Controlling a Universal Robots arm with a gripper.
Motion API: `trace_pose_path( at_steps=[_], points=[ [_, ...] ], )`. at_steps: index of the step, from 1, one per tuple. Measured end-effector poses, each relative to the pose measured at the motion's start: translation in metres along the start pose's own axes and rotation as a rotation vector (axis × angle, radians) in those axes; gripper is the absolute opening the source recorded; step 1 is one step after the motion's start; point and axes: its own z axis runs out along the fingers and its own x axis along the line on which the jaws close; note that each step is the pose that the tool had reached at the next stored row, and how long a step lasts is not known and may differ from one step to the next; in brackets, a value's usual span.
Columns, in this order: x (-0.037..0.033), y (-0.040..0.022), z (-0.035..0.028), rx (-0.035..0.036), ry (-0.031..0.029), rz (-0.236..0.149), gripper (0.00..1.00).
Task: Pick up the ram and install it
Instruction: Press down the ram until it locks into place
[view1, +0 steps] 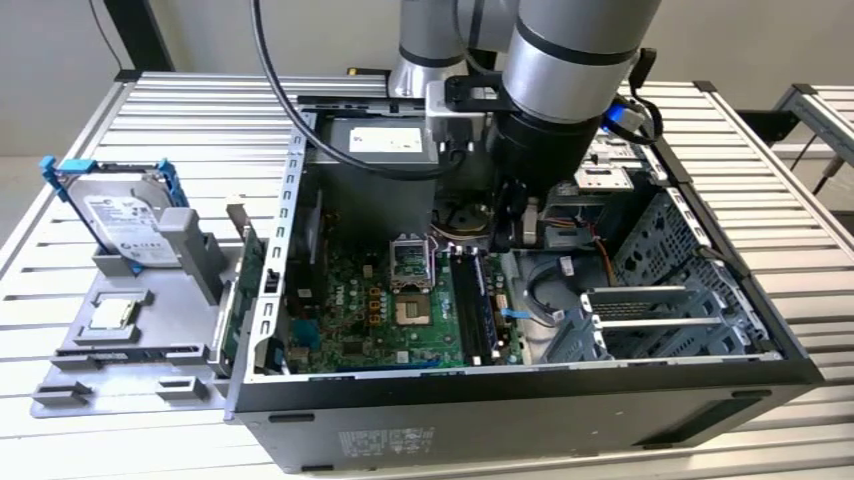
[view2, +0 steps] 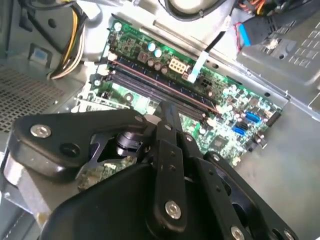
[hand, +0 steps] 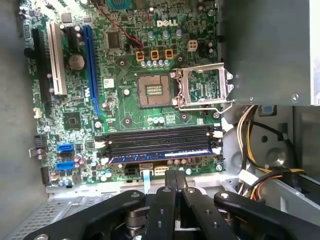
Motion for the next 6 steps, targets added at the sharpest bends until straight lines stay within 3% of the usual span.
trace_pose_path(
  at_steps=[6],
  points=[
    [0.0000, 0.0000, -0.0001, 0.0000, 0.0006, 0.000, 0.00]
  ],
)
